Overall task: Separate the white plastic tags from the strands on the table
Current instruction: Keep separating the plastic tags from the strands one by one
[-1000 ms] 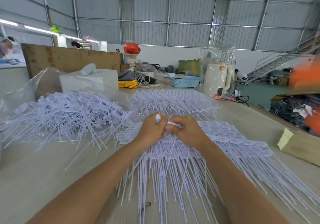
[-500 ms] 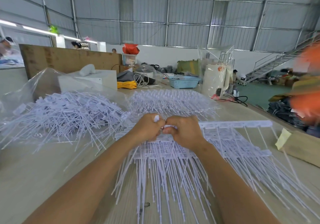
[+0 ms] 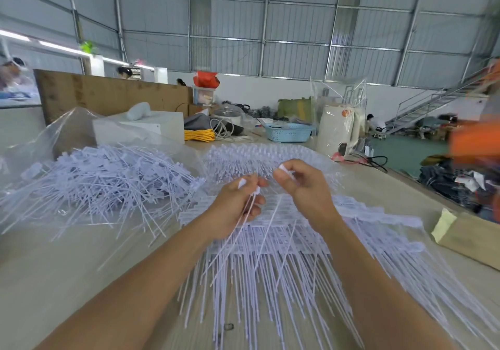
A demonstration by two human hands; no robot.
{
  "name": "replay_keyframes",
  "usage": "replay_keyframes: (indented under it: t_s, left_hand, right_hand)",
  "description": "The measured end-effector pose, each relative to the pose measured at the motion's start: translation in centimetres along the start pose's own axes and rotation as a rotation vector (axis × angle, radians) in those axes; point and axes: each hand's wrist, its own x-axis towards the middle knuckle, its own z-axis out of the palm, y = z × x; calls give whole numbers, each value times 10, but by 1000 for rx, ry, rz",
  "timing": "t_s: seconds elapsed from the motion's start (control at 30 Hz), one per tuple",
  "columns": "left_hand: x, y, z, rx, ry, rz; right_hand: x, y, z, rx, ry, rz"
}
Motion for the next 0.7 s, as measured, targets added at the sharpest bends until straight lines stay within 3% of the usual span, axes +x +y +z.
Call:
replay_keyframes:
  t_s: [0.2, 0.33, 0.57, 0.7]
  left_hand:
    - [0, -3, 13, -58, -157, -6]
    - [-2, -9, 12, 82, -105, -16]
    - [-4, -11, 26, 9, -104, 24]
    - [-2, -6, 15, 1, -11, 13]
  right_hand:
    - [-2, 8, 21, -261, -84, -4]
    - [-5, 14, 17, -348, -188, -25]
    - [-2, 15, -11, -243, -413, 135]
    - [-3, 12, -19, -159, -470, 186]
